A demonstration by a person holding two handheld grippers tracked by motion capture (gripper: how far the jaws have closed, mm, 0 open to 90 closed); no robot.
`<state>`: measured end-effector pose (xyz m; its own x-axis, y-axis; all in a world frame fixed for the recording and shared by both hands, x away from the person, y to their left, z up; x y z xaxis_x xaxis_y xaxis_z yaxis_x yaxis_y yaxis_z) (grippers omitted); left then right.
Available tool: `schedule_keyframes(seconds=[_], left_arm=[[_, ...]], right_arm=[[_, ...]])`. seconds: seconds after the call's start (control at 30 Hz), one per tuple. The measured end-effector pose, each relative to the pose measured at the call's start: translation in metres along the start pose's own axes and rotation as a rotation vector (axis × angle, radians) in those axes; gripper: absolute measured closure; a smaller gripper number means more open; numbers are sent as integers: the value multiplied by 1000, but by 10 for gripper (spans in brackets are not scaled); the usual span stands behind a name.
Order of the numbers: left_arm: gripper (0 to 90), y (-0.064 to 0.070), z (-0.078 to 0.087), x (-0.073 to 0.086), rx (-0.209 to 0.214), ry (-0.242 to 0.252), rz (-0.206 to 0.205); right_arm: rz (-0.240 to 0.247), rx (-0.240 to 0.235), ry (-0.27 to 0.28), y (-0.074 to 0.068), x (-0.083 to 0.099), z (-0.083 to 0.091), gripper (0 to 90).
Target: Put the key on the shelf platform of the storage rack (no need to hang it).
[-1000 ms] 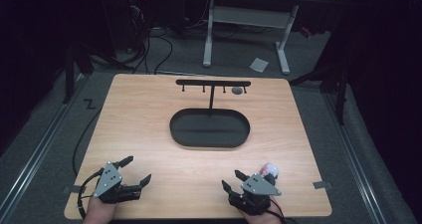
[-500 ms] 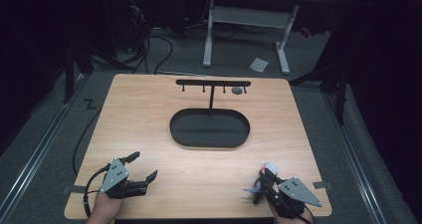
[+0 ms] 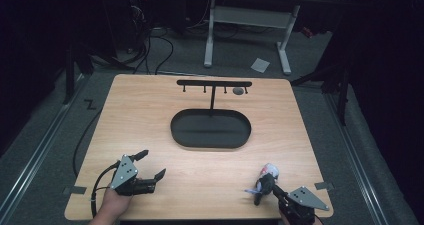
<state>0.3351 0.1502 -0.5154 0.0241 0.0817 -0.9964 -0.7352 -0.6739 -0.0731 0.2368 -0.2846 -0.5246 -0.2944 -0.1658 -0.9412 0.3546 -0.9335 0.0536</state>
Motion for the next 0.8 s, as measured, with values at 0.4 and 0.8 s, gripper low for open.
schedule_keyframes(seconds=[0.4, 0.8], left_arm=[[151, -2, 26, 3, -26, -19, -17], [150, -8, 38, 0, -60, 2, 9]], right_arm=[[28, -69, -2, -13, -9, -32, 898], [36, -101, -13, -20, -13, -51, 898]])
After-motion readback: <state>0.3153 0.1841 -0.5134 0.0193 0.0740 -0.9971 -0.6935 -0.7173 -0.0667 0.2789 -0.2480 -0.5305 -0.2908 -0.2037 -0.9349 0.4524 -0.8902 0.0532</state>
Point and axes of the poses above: each handheld gripper's, and its own axes: z roughly backward along the jaws, x roughly out of its underside, y roughly to its right, the point moved 4 cm from there along -z, roughly forward along the jaws, and after that the axes turned 15 degrees about y, right-handed, at the moved point
